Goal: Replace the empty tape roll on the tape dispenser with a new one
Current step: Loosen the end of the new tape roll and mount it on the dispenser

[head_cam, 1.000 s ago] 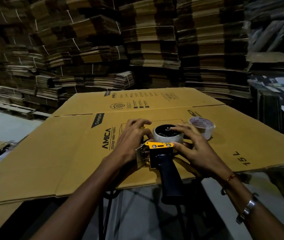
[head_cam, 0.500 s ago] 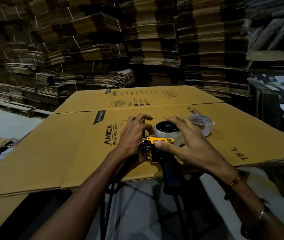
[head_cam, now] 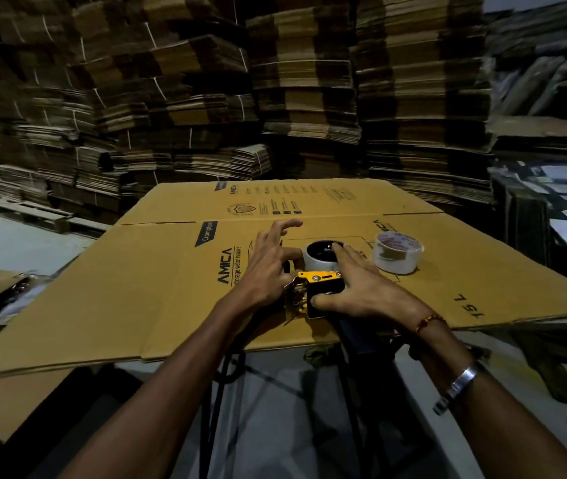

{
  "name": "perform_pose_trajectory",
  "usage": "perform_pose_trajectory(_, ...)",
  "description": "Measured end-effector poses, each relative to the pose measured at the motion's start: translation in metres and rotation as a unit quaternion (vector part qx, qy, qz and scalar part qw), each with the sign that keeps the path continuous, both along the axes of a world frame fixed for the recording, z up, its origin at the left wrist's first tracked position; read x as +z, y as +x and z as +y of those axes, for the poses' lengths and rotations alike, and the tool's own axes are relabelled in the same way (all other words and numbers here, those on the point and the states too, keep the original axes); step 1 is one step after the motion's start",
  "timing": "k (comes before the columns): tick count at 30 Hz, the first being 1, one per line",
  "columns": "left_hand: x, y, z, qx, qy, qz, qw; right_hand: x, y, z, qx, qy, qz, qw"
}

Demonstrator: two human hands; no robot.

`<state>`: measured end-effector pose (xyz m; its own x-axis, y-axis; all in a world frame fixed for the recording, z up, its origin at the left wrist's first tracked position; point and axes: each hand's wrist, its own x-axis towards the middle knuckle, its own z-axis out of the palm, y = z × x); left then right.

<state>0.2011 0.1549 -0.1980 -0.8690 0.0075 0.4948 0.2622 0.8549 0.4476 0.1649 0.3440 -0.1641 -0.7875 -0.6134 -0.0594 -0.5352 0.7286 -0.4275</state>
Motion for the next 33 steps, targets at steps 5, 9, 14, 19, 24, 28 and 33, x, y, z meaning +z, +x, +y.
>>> perform_pose_trajectory(5, 0.001, 0.013, -0.001, 0.008, 0.057, 0.012, 0.998, 0.001, -0.002, 0.005, -0.003, -0.049, 0.002, 0.999)
perform_pose_trajectory(9, 0.005, 0.024, 0.002, 0.017, 0.095, 0.0, 0.995, 0.01, 0.001, 0.008, 0.017, -0.049, 0.016, 0.999)
perform_pose_trajectory(14, 0.003, 0.03, 0.006, 0.025, 0.12, -0.007, 0.992, 0.02, -0.004, 0.01, 0.037, 0.003, 0.02, 0.999)
perform_pose_trajectory(19, 0.002, 0.034, 0.01, 0.032, 0.155, -0.008, 0.987, 0.019, -0.011, 0.009, 0.051, 0.002, 0.01, 0.999)
perform_pose_trajectory(24, 0.003, 0.045, 0.008, 0.026, 0.164, -0.003, 0.986, 0.015, -0.018, 0.007, 0.045, -0.013, 0.008, 0.999)
perform_pose_trajectory(28, 0.0, 0.053, 0.002, 0.041, 0.162, -0.001, 0.986, 0.013, -0.024, 0.006, 0.048, -0.015, 0.001, 0.999)
perform_pose_trajectory(33, -0.002, 0.056, 0.002, 0.044, 0.167, 0.002, 0.985, 0.011, -0.024, 0.007, 0.051, -0.029, -0.005, 0.998)
